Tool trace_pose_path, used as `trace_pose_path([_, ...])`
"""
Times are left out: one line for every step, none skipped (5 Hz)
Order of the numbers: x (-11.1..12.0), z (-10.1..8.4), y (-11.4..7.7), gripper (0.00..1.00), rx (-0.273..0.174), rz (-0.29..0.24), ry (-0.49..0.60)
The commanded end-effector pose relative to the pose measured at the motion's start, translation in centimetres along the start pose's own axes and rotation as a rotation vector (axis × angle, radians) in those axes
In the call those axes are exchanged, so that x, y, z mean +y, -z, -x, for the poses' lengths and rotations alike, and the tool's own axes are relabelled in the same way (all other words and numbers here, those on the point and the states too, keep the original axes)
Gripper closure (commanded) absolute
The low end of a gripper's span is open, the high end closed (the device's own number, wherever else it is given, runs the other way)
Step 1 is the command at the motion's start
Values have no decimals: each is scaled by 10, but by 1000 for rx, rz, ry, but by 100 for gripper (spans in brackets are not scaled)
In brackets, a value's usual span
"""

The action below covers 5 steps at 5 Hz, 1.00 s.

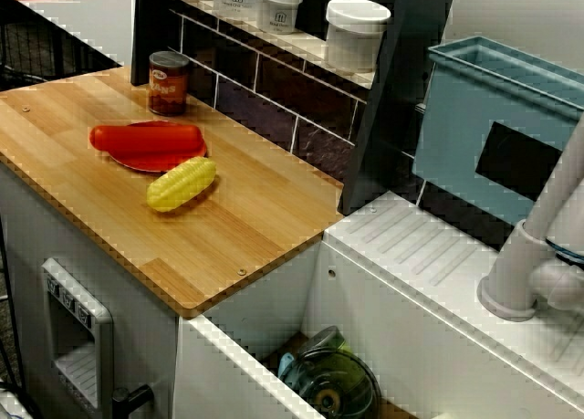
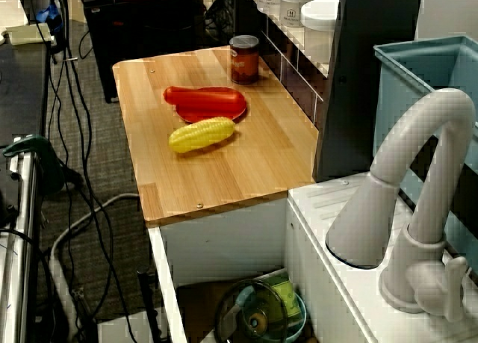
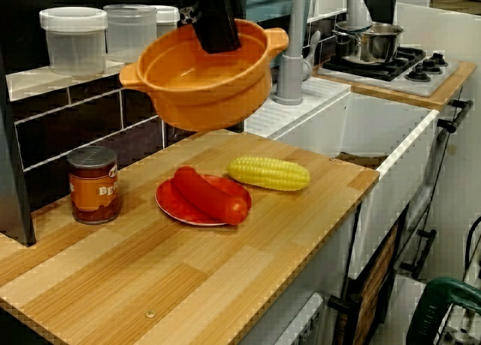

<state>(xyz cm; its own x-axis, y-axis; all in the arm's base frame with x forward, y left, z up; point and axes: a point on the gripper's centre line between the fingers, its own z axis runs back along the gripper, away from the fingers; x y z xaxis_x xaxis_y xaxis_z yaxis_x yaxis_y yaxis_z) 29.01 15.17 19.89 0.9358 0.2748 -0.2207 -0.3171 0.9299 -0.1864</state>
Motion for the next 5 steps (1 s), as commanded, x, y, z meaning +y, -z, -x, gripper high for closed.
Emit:
trace_pose_path([-10, 17, -29, 100, -93, -30, 39])
trace_pose_path([-17, 20, -26, 100, -115, -49, 76])
trace_pose_path([-27, 26, -24, 100, -110, -68, 108])
trace_pose_path([-35, 32, -26, 100, -99, -85, 142])
trace_pose_path([-39, 35, -26, 100, -113, -88, 166])
